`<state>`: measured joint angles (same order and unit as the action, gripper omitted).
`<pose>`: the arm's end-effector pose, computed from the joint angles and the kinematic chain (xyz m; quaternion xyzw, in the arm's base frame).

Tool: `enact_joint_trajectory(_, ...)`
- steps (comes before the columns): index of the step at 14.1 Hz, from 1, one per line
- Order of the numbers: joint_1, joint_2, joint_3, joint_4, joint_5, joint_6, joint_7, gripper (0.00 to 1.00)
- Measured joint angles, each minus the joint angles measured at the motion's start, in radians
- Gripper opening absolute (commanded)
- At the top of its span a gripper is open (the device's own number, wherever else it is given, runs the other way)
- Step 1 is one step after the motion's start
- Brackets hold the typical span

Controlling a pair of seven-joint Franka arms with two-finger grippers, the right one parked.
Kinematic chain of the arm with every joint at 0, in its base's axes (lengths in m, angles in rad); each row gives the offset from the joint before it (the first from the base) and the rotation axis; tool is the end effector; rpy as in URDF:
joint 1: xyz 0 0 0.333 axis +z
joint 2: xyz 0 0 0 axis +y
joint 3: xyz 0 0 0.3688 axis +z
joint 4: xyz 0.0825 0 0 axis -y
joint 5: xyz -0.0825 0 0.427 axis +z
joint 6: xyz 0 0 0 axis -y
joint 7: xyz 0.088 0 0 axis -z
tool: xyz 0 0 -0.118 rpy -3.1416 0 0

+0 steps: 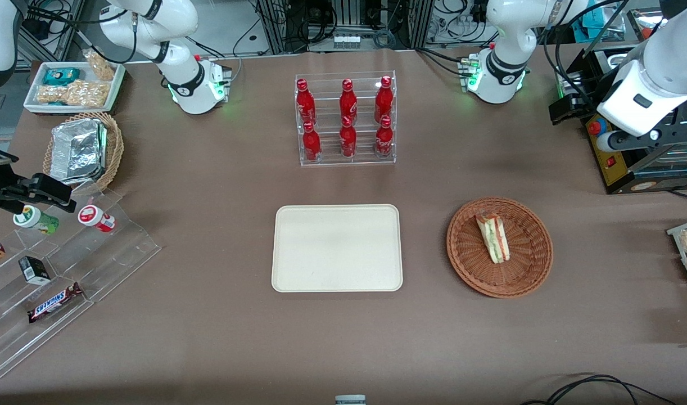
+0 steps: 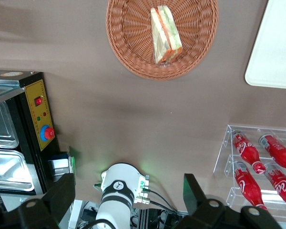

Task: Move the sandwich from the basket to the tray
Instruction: 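Move the left gripper from rest toward the wicker basket, then lower the open left gripper over the wrapped sandwich in the basket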

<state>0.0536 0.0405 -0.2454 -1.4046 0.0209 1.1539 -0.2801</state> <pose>0.5516 -0.1003 0.6959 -0.9884 -0.0459 0.1393 0.0388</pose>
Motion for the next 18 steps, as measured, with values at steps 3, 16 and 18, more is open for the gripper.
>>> enact_joint_trajectory(3, 0.001, -0.015, 0.0, -0.011, 0.001, 0.035, -0.001, 1.0)
enact_joint_trajectory(16, 0.0, -0.01, -0.002, -0.486, 0.002, 0.586, -0.097, 1.0)
enact_joint_trajectory(18, -0.002, 0.006, -0.009, -0.551, 0.001, 0.699, -0.234, 1.0)
